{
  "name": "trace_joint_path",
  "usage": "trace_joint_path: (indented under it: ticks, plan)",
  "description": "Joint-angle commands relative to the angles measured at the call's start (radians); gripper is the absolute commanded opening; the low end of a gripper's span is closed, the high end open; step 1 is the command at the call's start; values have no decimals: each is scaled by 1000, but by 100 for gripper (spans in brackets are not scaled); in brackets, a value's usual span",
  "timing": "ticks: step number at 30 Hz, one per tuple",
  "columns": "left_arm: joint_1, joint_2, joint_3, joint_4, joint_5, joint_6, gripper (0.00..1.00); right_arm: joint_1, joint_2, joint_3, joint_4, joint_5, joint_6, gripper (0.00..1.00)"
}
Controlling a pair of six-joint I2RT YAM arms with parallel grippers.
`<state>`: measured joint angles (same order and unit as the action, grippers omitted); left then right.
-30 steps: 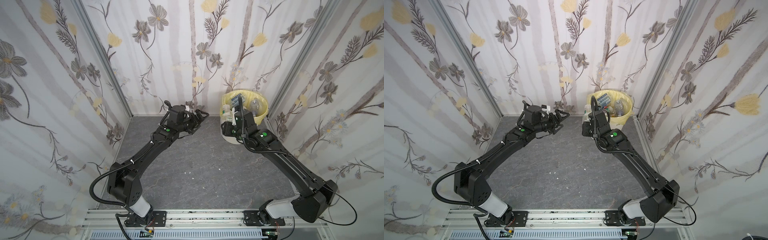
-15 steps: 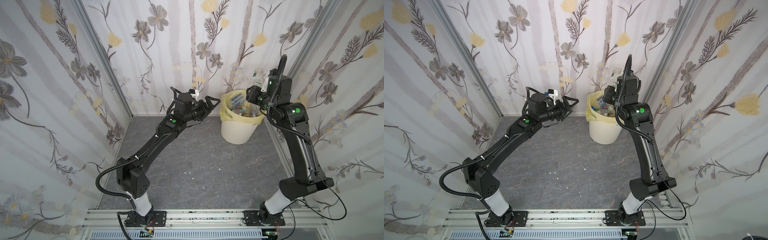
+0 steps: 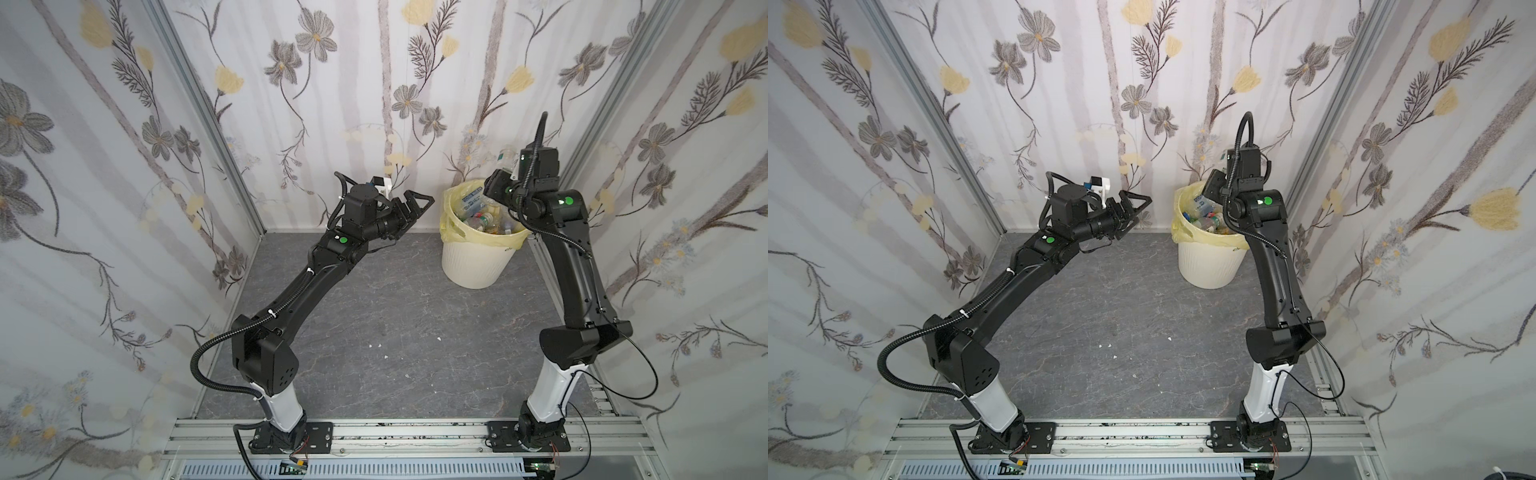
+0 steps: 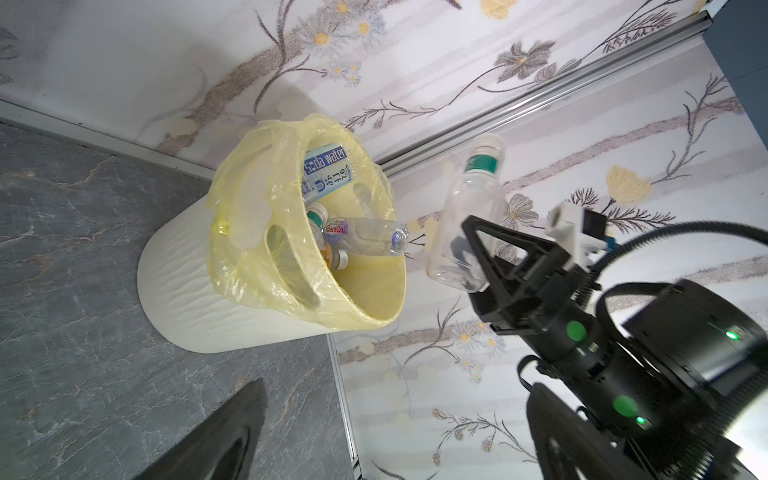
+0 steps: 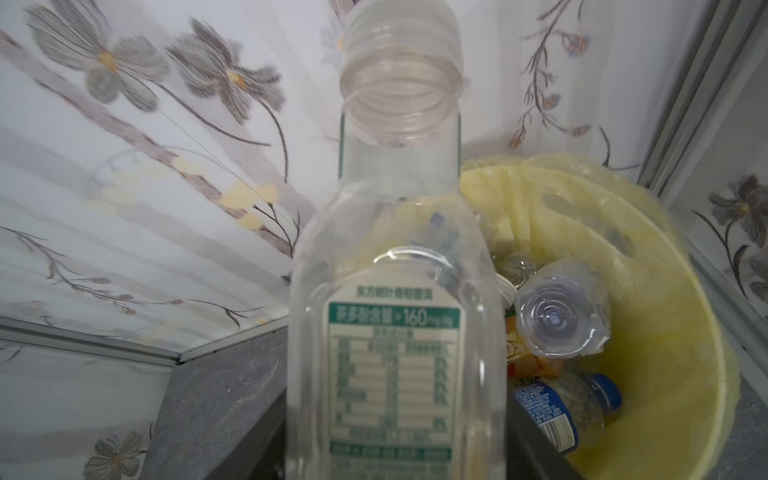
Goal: Throw the plastic bottles in the bin
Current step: 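Open the right gripper to drop the small bottle into the bin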
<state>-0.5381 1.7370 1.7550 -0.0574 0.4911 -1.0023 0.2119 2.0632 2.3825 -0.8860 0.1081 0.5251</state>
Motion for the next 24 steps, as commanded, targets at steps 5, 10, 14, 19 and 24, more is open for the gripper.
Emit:
trace_joint_path:
  ticks: [5, 10, 14, 19, 24]
  plan:
    - [6, -29, -43, 23, 14, -5, 100, 11, -40, 5, 19, 1, 59, 100]
    - [7, -26, -40, 22, 14, -12, 100, 19, -81, -7, -4, 16, 57, 100]
    - [5, -23, -42, 23, 13, -23, 100, 21, -127, -56, 16, 18, 47, 100]
    - [-5, -35, -62, 24, 0, -23, 100, 21, -188, -154, 44, 11, 32, 100]
    - [-5, -61, -95, 24, -15, -7, 100, 16, -262, -262, 74, 6, 13, 100]
